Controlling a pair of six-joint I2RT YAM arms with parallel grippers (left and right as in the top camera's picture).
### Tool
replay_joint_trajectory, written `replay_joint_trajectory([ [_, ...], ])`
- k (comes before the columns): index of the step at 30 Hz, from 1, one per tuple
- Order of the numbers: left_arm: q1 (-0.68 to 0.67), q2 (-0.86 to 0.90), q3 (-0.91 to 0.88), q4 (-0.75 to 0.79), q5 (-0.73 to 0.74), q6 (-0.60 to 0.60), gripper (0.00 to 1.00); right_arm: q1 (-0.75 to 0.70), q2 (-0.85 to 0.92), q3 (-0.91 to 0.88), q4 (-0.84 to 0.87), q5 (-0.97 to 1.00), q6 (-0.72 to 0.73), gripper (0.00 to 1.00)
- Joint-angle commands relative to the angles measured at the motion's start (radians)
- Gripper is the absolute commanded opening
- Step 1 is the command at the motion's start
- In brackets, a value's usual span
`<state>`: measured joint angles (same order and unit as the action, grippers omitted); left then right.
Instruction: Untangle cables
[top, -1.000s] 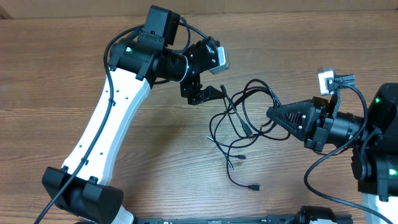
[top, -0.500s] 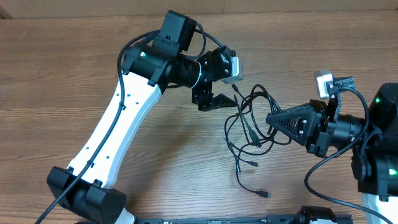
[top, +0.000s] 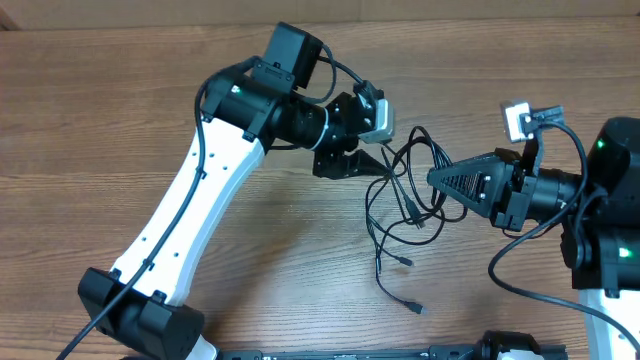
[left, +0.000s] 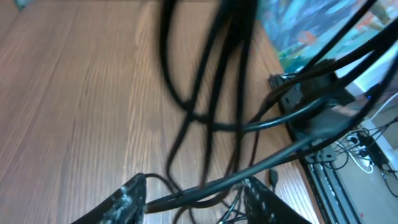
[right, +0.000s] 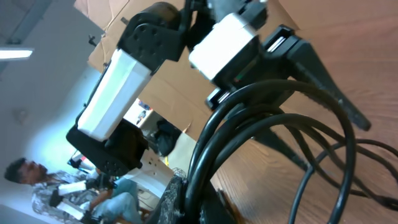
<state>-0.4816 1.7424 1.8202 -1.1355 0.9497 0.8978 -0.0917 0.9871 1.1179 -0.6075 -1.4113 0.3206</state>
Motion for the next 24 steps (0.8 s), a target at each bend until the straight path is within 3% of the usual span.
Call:
replay_joint_trajectory([
  [1,-0.028,0.001,0.015,0.011,0.035,0.023,0.45,-0.005,-0.004,0.003,0.029,-0.059,0.020,0.04],
  [9,-0.036,0.001,0.015,0.010,0.034,0.023,0.47,-0.005,-0.004,0.003,0.069,-0.109,0.020,0.04],
  [12,-0.036,0.001,0.015,0.010,0.033,0.024,0.34,-0.005,-0.004,0.003,0.069,-0.109,0.021,0.04],
  [15,-0.036,0.001,0.015,0.010,0.014,0.023,0.07,-0.005,-0.004,0.003,0.069,-0.109,0.020,0.04],
  [24,-0.027,0.001,0.015,0.010,-0.026,0.012,0.04,-0.005,-0.003,0.003,0.087,-0.102,0.020,0.04],
])
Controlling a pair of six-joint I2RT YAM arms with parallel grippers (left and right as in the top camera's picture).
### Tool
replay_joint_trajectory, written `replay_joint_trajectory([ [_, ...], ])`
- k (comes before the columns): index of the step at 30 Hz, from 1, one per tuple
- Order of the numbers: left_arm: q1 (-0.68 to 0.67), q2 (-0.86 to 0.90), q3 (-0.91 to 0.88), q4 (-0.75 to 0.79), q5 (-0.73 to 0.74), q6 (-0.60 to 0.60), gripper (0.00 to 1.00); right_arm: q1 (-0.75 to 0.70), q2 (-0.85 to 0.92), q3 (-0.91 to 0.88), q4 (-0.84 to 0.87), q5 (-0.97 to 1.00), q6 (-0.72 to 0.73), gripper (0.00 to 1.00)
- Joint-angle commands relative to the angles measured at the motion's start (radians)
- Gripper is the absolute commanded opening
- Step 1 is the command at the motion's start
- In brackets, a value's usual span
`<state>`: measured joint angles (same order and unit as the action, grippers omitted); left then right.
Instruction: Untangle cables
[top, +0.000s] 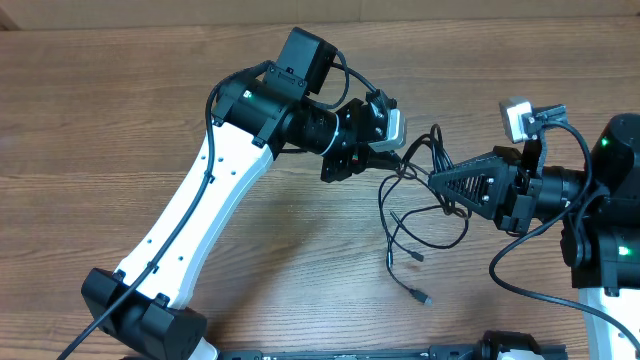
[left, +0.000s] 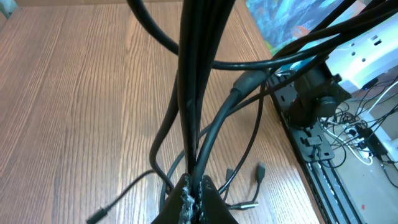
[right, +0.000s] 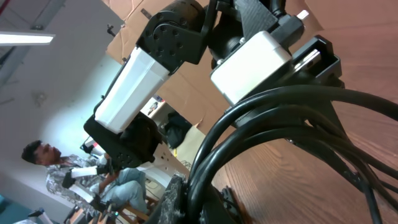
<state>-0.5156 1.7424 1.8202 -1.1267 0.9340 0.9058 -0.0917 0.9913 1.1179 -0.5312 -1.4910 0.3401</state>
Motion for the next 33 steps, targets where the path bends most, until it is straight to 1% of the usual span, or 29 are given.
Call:
replay_joint_trajectory([
  [1,0.012,0.001,0.015,0.003,-0.010,-0.003,0.04,-0.005,-0.007,0.003,0.010,-0.014,0.001,0.04],
  [7,0.071,0.000,0.015,0.069,0.037,-0.149,0.04,-0.005,-0.006,0.003,0.006,0.051,0.000,0.04],
  [9,0.109,0.000,0.015,0.092,0.082,-0.204,0.04,-0.005,-0.006,0.003,0.005,0.070,0.000,0.04],
  [11,0.159,0.000,0.015,0.103,0.171,-0.237,0.04,-0.005,-0.006,0.003,-0.002,0.099,0.000,0.04],
  [12,0.196,0.000,0.015,0.105,0.243,-0.241,0.04,-0.005,-0.006,0.003,-0.011,0.124,-0.002,0.04],
  [15,0.277,0.000,0.015,0.103,0.372,-0.242,0.04,-0.005,-0.006,0.003,-0.050,0.185,-0.008,0.04],
  [17,0.336,0.000,0.015,0.104,0.417,-0.278,0.04,-0.005,-0.006,0.003,-0.084,0.224,-0.027,0.04],
  [19,0.391,0.000,0.015,0.104,0.415,-0.337,0.04,-0.005,-0.006,0.003,-0.101,0.227,-0.043,0.04],
  [21,0.434,0.000,0.015,0.104,0.382,-0.424,0.04,-0.005,-0.006,0.003,-0.103,0.227,-0.046,0.04],
  [23,0.464,0.000,0.015,0.103,0.313,-0.525,0.04,-0.005,-0.006,0.003,-0.101,0.227,-0.052,0.04],
  [25,0.481,0.000,0.015,0.103,0.214,-0.648,0.04,-0.005,-0.006,0.003,-0.099,0.227,-0.053,0.04],
  [26,0.483,0.000,0.015,0.100,0.175,-0.693,0.15,-0.005,-0.006,0.003,-0.099,0.227,-0.053,0.04],
  [27,0.483,0.000,0.015,0.095,0.134,-0.736,0.55,-0.005,-0.006,0.003,-0.099,0.227,-0.053,0.04],
  [28,0.482,0.000,0.015,0.090,0.108,-0.758,1.00,-0.005,-0.006,0.003,-0.099,0.227,-0.053,0.04],
  [33,0.447,0.000,0.015,0.059,0.076,-0.764,1.00,-0.005,-0.006,0.003,-0.099,0.226,-0.053,0.04],
])
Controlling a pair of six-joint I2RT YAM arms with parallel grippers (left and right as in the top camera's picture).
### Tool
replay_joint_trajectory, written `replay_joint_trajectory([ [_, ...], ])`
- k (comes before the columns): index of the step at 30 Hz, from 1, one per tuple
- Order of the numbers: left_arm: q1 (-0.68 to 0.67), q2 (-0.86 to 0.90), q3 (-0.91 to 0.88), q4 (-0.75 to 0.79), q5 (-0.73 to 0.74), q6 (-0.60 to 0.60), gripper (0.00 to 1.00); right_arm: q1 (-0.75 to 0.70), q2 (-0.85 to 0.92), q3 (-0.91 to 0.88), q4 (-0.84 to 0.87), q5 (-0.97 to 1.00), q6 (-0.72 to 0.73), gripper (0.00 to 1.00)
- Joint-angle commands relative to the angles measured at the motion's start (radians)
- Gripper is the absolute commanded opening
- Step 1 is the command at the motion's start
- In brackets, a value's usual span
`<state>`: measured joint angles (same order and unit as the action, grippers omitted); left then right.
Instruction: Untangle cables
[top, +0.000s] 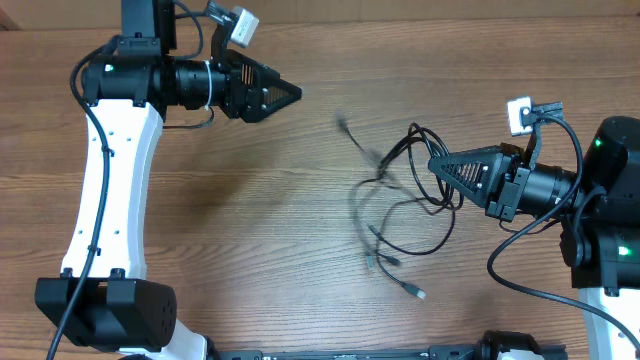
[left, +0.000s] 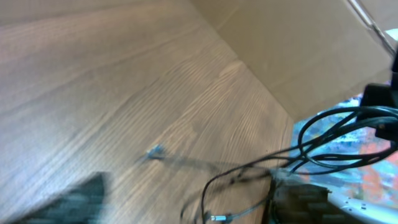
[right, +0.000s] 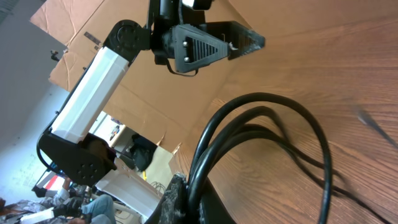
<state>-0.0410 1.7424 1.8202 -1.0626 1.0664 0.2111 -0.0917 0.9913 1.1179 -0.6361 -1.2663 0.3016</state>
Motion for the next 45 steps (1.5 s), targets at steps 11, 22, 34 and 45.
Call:
replay_joint_trajectory([
  [11,-0.201,0.000,0.015,-0.151,0.011,0.439,1.00,-0.005,-0.006,0.003,0.006,0.002,-0.015,0.04],
  [22,-0.290,-0.006,0.015,-0.220,0.111,0.909,0.97,-0.005,-0.006,0.003,-0.053,-0.002,-0.057,0.04],
  [34,-0.377,-0.013,0.015,-0.227,0.022,1.059,0.99,-0.005,0.022,0.003,-0.312,-0.001,-0.370,0.04],
  [45,-0.468,-0.013,0.015,-0.215,-0.060,1.212,0.97,-0.005,0.048,0.003,-0.587,0.042,-0.696,0.04],
])
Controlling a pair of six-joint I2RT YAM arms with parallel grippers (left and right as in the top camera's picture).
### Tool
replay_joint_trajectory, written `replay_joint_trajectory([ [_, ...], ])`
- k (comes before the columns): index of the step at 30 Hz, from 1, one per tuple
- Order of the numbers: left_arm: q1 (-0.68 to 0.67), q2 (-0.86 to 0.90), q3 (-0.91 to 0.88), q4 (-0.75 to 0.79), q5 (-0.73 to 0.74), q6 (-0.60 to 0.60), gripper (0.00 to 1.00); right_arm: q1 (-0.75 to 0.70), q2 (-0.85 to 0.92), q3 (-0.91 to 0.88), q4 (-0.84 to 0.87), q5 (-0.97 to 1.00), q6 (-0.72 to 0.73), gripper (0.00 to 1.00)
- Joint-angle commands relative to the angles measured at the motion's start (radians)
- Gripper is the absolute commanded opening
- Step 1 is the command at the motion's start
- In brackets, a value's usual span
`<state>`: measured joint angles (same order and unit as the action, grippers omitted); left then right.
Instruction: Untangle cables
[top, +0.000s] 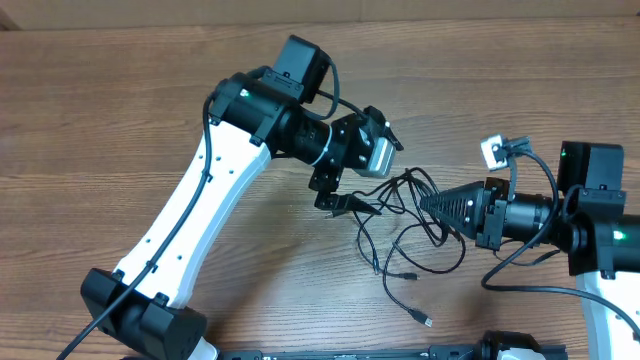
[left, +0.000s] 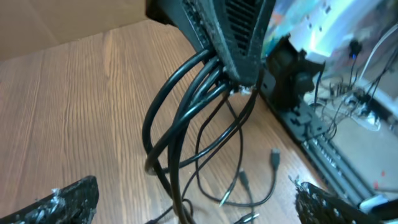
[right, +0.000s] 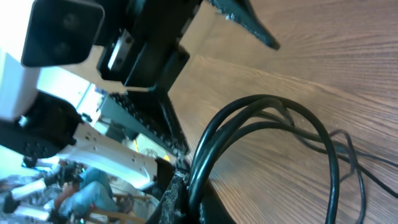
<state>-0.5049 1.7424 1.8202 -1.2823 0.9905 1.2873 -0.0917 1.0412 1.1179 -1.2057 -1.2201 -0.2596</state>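
Observation:
A tangle of thin black cables (top: 402, 222) lies at the table's middle right, with loose plug ends (top: 424, 320) trailing toward the front. My right gripper (top: 428, 203) is shut on a bundle of cable loops (right: 273, 118), pinched at its fingers (right: 180, 193). My left gripper (top: 345, 193) is wide open at the tangle's left side. Its fingers (left: 71, 199) stand far apart with several strands (left: 186, 124) rising between them to the right gripper's tip (left: 233, 43).
Bare wood-grain tabletop (top: 120, 150) stretches left and back of the tangle. The left arm's white link (top: 200, 220) crosses the middle left. The right arm's base (top: 600, 230) fills the right edge. A black rail (top: 350, 352) runs along the front.
My left gripper was at the far back left, away from the cables. Now it is open at the tangle's left side. The right gripper, still shut on the loops, sits nearer the front.
First my left gripper was open at the tangle with strands between its fingers, the right shut on the loops. Then the left was shut on strands. Later it was far to the back left, the cables spread wider. Now it straddles the tangle again.

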Motion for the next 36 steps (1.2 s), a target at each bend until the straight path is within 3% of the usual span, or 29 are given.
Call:
replay_joint_trajectory([
  [1,-0.005,-0.013,0.015,0.008,0.019,0.142,0.95,-0.005,-0.002,0.003,-0.036,-0.003,-0.166,0.04],
  [5,-0.007,-0.013,0.015,0.007,0.042,0.149,0.88,-0.005,-0.002,0.003,-0.077,-0.004,-0.240,0.04],
  [16,-0.063,-0.013,0.015,0.035,0.086,0.149,0.80,-0.005,-0.002,0.003,-0.068,-0.015,-0.240,0.04],
  [19,-0.097,-0.013,0.015,0.058,0.074,0.149,0.74,-0.005,-0.002,0.003,-0.068,-0.015,-0.240,0.04],
  [23,-0.117,-0.013,0.015,0.075,0.069,0.149,0.56,-0.005,-0.002,0.003,-0.069,-0.015,-0.240,0.04],
  [26,-0.117,-0.013,0.015,0.080,0.048,0.149,0.37,-0.005,-0.002,0.003,-0.069,-0.015,-0.240,0.04],
  [36,-0.116,-0.013,0.015,0.079,0.045,0.147,0.38,-0.005,-0.002,0.003,-0.071,-0.015,-0.239,0.04],
])
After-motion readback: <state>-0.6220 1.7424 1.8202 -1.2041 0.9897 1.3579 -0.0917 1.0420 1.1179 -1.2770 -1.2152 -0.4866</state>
